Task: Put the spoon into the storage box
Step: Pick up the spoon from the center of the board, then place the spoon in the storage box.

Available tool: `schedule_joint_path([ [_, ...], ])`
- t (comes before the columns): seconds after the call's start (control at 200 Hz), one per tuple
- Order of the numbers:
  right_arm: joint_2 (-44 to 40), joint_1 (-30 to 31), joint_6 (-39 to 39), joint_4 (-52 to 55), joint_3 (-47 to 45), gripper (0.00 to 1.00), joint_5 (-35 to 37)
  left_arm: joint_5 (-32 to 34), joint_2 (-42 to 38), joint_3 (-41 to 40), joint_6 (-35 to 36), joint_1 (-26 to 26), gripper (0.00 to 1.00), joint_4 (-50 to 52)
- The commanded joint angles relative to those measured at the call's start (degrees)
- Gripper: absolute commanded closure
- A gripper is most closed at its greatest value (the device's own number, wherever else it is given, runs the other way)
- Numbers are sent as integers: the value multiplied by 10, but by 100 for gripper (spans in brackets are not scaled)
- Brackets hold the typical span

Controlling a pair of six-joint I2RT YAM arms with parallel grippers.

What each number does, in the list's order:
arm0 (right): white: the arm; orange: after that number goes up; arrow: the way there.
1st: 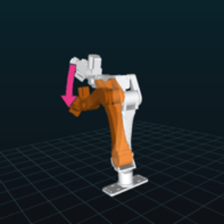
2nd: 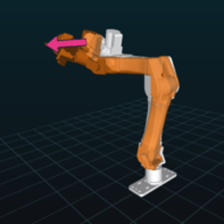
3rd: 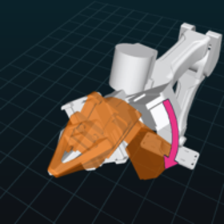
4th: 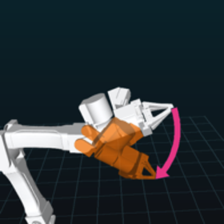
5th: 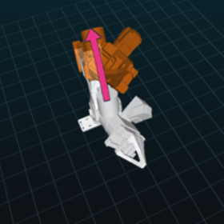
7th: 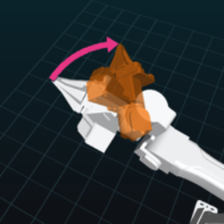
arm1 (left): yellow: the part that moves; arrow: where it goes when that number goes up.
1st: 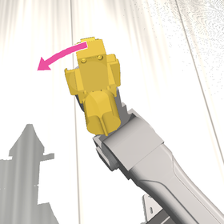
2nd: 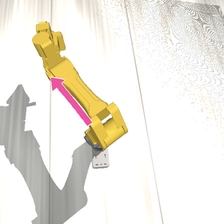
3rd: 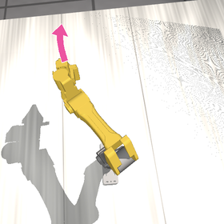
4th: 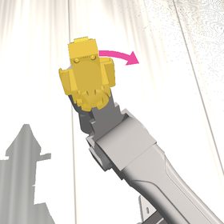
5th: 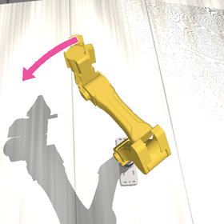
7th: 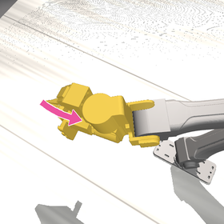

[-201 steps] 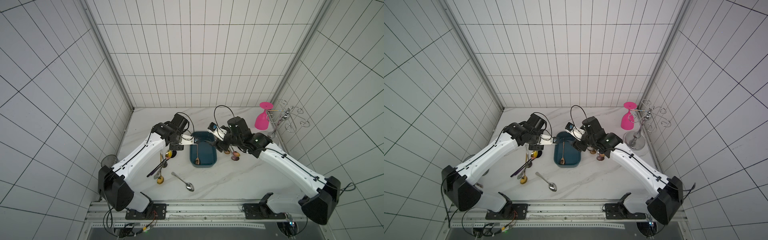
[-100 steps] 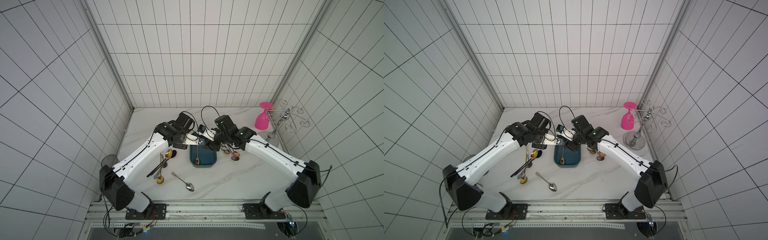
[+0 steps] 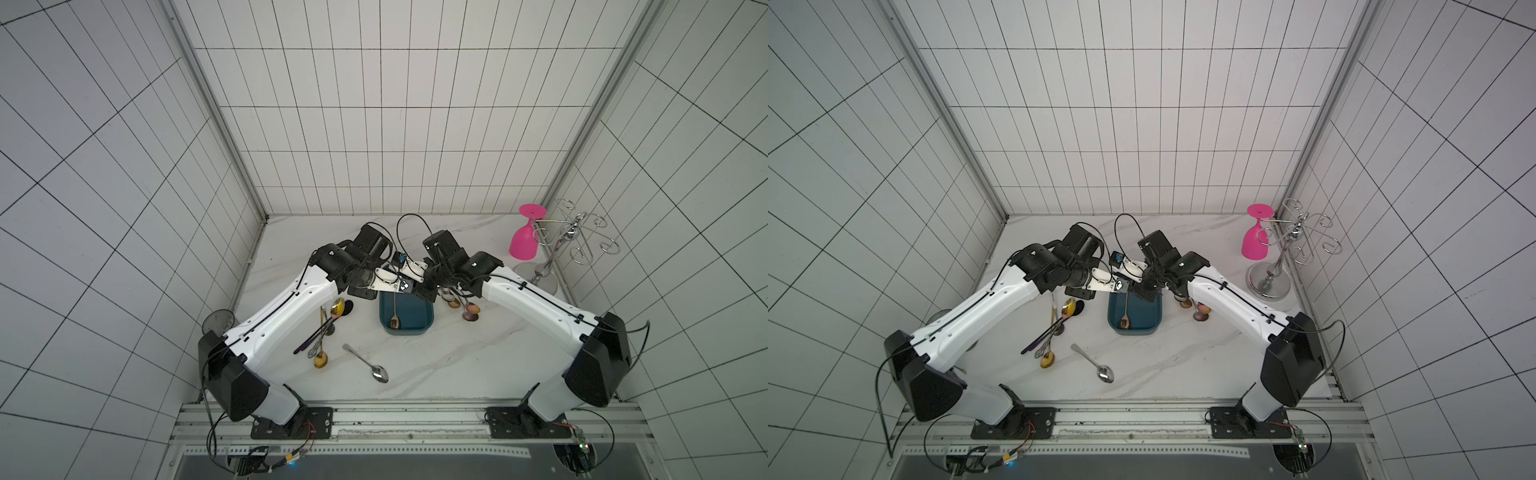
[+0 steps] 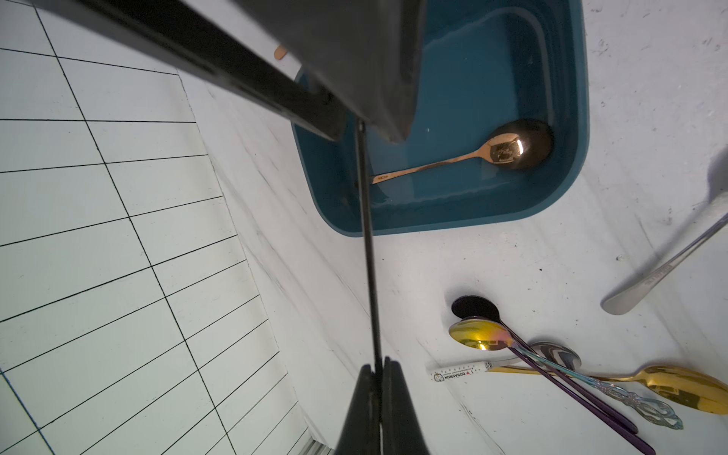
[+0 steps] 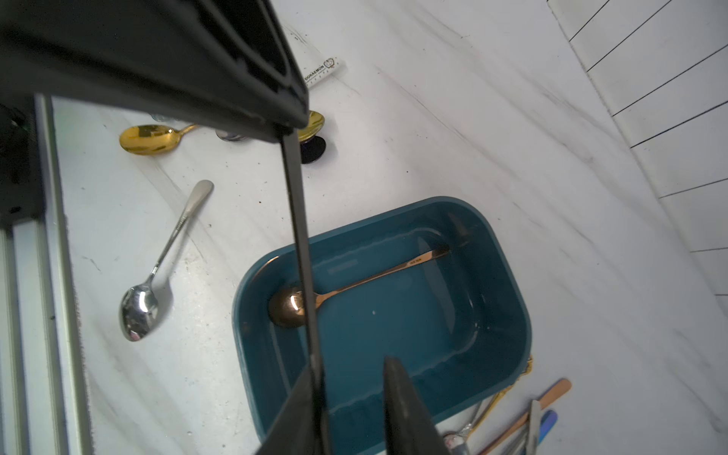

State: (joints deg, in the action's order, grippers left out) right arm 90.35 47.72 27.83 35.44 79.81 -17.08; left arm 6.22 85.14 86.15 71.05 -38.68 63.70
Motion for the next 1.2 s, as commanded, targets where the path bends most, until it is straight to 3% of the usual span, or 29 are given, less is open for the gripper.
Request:
schedule_joint_path([
  [0.0,7,5,-4,10,26,97,4,-16,-2,17,0,-4,100,4],
  [0.1,2,5,-5,9,21,100,8,-11,-7,15,-8,-4,98,-2],
  [0.13,0,5,-7,8,19,100,11,-8,-10,14,-12,-4,91,-4],
  [0.2,-4,3,-20,2,13,100,12,3,-19,11,-25,-4,64,-11],
  [0.24,-8,0,-34,-7,6,100,10,9,-27,8,-34,-4,54,-16],
  [0.31,-15,-8,-77,-33,-10,100,-1,15,-43,6,-55,-2,41,-16],
  [0.37,-23,-18,-130,-69,-31,100,-13,11,-59,7,-78,3,38,-10],
  [0.395,-26,-22,-154,-87,-39,100,-18,6,-66,8,-88,8,23,-4],
  [0.475,-37,-31,-233,-145,-77,100,-26,-25,-88,16,-125,31,20,11],
  [0.485,-38,-32,-242,-152,-82,100,-26,-30,-91,18,-129,34,7,14],
  [0.5,-40,-33,-256,-161,-90,100,-25,-38,-94,20,-135,41,3,17],
  [0.705,-50,-34,-492,-312,-185,100,10,-110,-147,17,-241,128,2,25],
  [0.864,-27,-30,-644,-348,-217,100,52,-156,-178,-25,-349,195,2,4],
  [1.194,50,-14,-763,-410,-232,100,47,-179,-242,-208,-431,281,4,-10],
])
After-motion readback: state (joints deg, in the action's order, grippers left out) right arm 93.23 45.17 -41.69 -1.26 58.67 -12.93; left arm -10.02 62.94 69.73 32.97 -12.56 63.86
